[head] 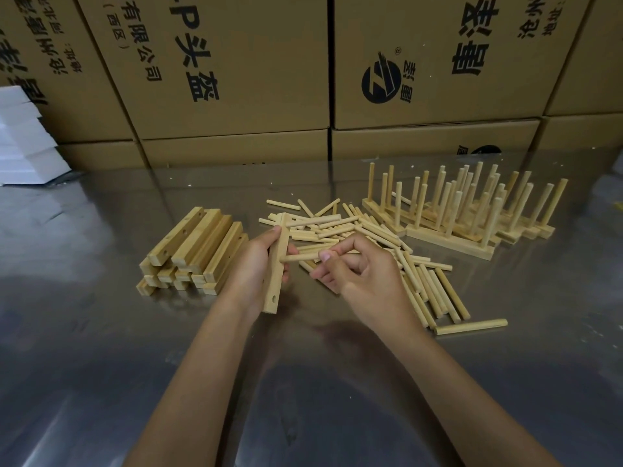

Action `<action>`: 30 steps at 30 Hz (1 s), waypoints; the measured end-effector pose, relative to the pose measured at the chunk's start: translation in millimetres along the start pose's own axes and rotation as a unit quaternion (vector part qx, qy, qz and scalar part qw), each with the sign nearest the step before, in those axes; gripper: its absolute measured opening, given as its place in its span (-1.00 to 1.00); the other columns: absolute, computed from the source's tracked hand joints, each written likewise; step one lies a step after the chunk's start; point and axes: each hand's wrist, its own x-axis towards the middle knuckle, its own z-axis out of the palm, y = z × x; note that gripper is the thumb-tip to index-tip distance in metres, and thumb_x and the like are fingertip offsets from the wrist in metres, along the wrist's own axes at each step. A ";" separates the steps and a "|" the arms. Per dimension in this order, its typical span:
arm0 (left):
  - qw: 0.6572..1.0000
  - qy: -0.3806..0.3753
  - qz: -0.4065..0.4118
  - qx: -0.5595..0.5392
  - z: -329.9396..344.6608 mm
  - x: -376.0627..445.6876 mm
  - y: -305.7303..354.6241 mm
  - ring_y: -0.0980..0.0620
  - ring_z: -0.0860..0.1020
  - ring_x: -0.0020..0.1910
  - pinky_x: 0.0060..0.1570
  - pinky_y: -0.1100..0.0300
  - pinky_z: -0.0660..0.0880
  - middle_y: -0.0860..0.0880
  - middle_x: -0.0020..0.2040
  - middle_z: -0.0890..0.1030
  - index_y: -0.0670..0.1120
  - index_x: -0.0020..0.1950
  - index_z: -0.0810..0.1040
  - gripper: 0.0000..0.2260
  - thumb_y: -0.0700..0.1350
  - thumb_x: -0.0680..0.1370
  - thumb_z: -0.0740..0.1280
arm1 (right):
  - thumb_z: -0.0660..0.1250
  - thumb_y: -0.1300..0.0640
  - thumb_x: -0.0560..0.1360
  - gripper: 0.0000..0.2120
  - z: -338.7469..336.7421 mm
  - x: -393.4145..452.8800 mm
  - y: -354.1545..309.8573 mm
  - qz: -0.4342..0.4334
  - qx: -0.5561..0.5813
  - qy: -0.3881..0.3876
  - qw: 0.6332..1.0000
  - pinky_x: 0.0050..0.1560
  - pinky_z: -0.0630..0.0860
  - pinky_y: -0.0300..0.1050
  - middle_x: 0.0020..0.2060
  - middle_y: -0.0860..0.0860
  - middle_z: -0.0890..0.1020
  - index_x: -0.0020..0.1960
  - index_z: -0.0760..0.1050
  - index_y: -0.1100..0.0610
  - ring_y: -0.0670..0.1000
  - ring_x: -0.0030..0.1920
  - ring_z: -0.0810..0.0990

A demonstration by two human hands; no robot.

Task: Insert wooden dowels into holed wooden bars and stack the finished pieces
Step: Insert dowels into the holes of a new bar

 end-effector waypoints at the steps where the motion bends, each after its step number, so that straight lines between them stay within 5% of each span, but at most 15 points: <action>1: 1.000 0.000 -0.007 -0.015 0.6 -0.2 0.3 0.07 0.43 -0.43 -0.36 0.18 0.37 -0.03 -0.28 0.57 -0.12 -0.14 0.62 -0.66 0.04 0.66 0.20 | 0.39 0.07 0.56 -0.87 -1.0 1.0 -0.2 0.001 0.008 0.004 1.000 0.06 0.60 0.22 -0.28 -0.04 0.73 -0.11 0.52 0.10 -0.06 -0.18 0.70; 5: 0.993 -0.016 -0.040 -0.106 0.2 -3.3 2.4 0.10 0.44 -0.45 -0.44 0.26 0.42 0.01 -0.29 0.56 -0.12 0.12 0.63 -0.71 0.00 0.68 0.17 | 0.48 -0.14 0.43 -0.72 -6.5 6.6 2.8 0.014 -0.022 0.009 1.000 0.00 0.55 -0.10 -0.25 -0.10 0.71 0.06 0.55 -0.07 -0.14 -0.14 0.67; 8: 0.988 -0.016 -0.053 -0.147 0.0 -6.4 4.6 0.08 0.42 -0.44 -0.40 0.24 0.39 -0.02 -0.30 0.57 -0.13 0.10 0.58 -0.73 -0.05 0.69 0.13 | 0.44 -0.12 0.47 -0.82 -10.2 8.8 13.5 -0.005 -0.162 0.028 0.986 -0.15 0.42 -0.31 -0.22 -0.15 0.66 0.02 0.55 -0.12 -0.18 -0.11 0.57; 12: 0.978 0.003 -0.074 -0.197 -2.8 -7.4 5.6 0.08 0.40 -0.42 -0.46 0.25 0.38 -0.03 -0.34 0.56 -0.21 0.23 0.55 -0.70 -0.08 0.69 0.12 | 0.38 -0.08 0.50 -0.85 -5.9 6.7 29.3 -0.062 -0.425 -0.032 0.902 0.12 0.37 -0.14 -0.03 -0.12 0.50 0.00 0.59 -0.03 -0.07 0.13 0.37; 17: 0.974 0.031 -0.086 -0.208 -6.1 -5.2 5.3 0.08 0.40 -0.42 -0.45 0.22 0.38 -0.03 -0.31 0.54 -0.23 0.38 0.50 -0.64 -0.08 0.69 0.12 | 0.34 -0.01 0.49 -0.91 0.7 4.5 27.0 -0.052 -0.457 -0.029 0.888 0.16 0.33 -0.08 -0.03 -0.10 0.45 -0.14 0.53 -0.01 -0.03 0.13 0.34; 19: 0.971 0.041 -0.088 -0.218 -6.4 -3.9 4.9 0.07 0.39 -0.41 -0.41 0.21 0.36 -0.03 -0.31 0.54 -0.23 0.39 0.50 -0.64 -0.09 0.68 0.13 | 0.30 0.04 0.50 -0.94 -0.5 2.6 21.2 -0.052 -0.422 -0.016 0.905 0.11 0.41 -0.04 -0.09 -0.11 0.52 -0.13 0.50 -0.01 -0.03 0.04 0.42; 23: 0.966 0.061 -0.094 -0.233 -9.1 -1.7 2.9 0.07 0.40 -0.39 -0.37 0.20 0.35 -0.03 -0.31 0.55 -0.22 0.36 0.52 -0.64 -0.08 0.68 0.14 | 0.34 0.15 0.53 -0.91 -5.0 1.5 -1.6 0.007 -0.151 -0.035 0.988 -0.20 0.50 -0.01 -0.31 -0.06 0.65 -0.11 0.52 -0.03 0.05 -0.27 0.56; 26: 0.968 0.061 -0.088 -0.226 -10.2 -1.1 2.0 0.06 0.40 -0.38 -0.33 0.19 0.36 -0.02 -0.27 0.54 -0.21 0.38 0.51 -0.63 -0.07 0.68 0.11 | 0.36 0.23 0.53 -0.83 -5.7 0.0 -13.7 0.000 -0.046 -0.060 0.997 -0.30 0.39 -0.14 -0.35 0.08 0.64 -0.11 0.65 -0.01 0.16 -0.29 0.50; 28: 0.969 0.059 -0.081 -0.227 -9.1 0.0 1.5 0.06 0.39 -0.40 -0.37 0.19 0.36 -0.03 -0.28 0.52 -0.24 0.39 0.50 -0.62 -0.08 0.68 0.11 | 0.37 0.27 0.51 -0.81 -3.8 -2.3 -15.7 -0.011 -0.023 -0.066 0.997 -0.35 0.34 -0.15 -0.34 0.20 0.58 -0.13 0.68 0.02 0.04 -0.35 0.43; 30: 0.968 0.055 -0.076 -0.231 -7.9 0.9 1.3 0.06 0.38 -0.41 -0.41 0.19 0.35 -0.03 -0.30 0.51 -0.25 0.36 0.50 -0.63 -0.09 0.68 0.11 | 0.37 0.28 0.50 -0.81 -0.6 -4.6 -14.9 -0.018 -0.024 -0.068 0.997 -0.38 0.30 -0.20 -0.43 0.11 0.48 -0.14 0.68 0.04 -0.07 -0.38 0.37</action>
